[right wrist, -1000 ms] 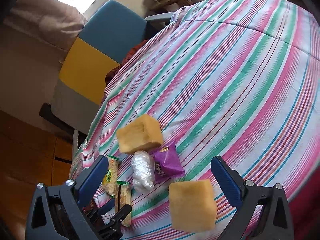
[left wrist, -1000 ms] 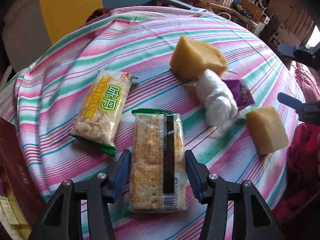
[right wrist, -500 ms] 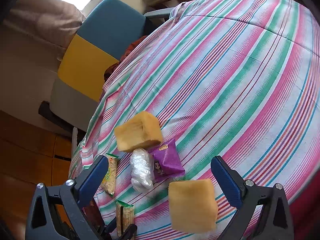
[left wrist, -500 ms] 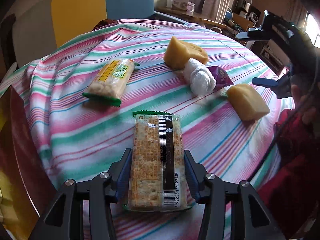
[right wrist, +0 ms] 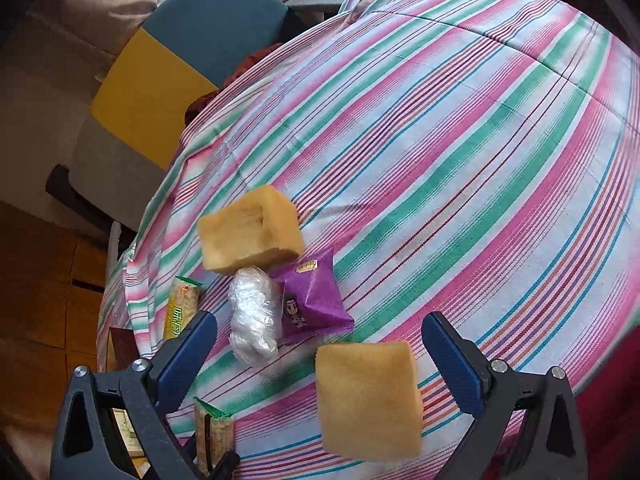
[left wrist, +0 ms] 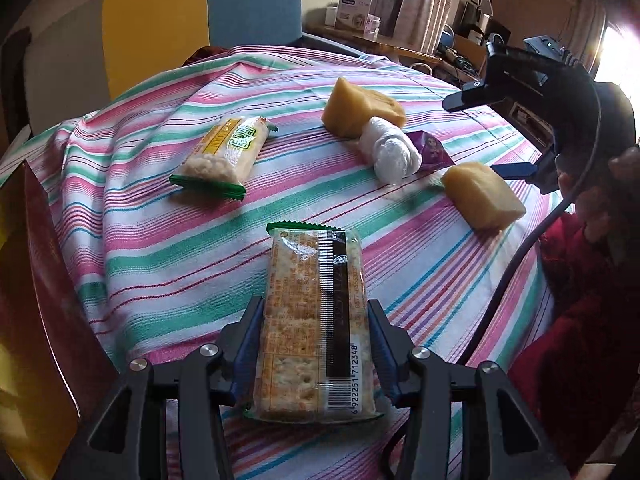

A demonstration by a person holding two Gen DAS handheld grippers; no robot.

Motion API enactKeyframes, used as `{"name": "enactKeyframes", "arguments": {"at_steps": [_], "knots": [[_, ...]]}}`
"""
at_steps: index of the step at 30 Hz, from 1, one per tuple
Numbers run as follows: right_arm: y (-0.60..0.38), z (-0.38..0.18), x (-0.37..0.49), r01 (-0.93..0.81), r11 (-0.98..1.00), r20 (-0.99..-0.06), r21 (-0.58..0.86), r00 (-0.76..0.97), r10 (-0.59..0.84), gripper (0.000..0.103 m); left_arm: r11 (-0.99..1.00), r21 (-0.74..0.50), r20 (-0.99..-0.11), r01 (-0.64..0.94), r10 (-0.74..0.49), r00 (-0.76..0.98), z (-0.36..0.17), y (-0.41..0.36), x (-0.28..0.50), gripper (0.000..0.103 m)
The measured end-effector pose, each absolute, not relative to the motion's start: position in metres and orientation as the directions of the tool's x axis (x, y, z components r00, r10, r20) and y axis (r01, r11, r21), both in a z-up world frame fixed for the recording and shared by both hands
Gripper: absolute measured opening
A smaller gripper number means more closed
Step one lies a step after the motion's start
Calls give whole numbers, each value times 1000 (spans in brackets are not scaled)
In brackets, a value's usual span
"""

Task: Organize objects
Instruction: 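Grasp a yellow sponge with the right tool while the left tool holds the crackers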

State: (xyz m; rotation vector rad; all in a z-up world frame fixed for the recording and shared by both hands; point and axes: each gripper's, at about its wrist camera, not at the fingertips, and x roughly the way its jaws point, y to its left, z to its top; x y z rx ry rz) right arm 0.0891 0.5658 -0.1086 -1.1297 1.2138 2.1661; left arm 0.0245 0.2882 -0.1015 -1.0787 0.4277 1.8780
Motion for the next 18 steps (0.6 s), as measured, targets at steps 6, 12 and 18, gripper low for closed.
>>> {"name": "enactKeyframes", "arguments": {"at_steps": [6,12,18], "knots": [[565,-123,84,-712,-538,-860,451,-507,-51,103,-524,-118,-819,-844,532,-216,-103,289,26,50],[558,-135,69,-710,-602,-910,366,-408,-71,103,-523,-139,-821,-841,536,-198,-104,288,23,50],[542,-141,49,-646,-735,-963,207,-265,-38,103,-527,-178,-812,-831,555,-178,-103,285,19,50]]}}
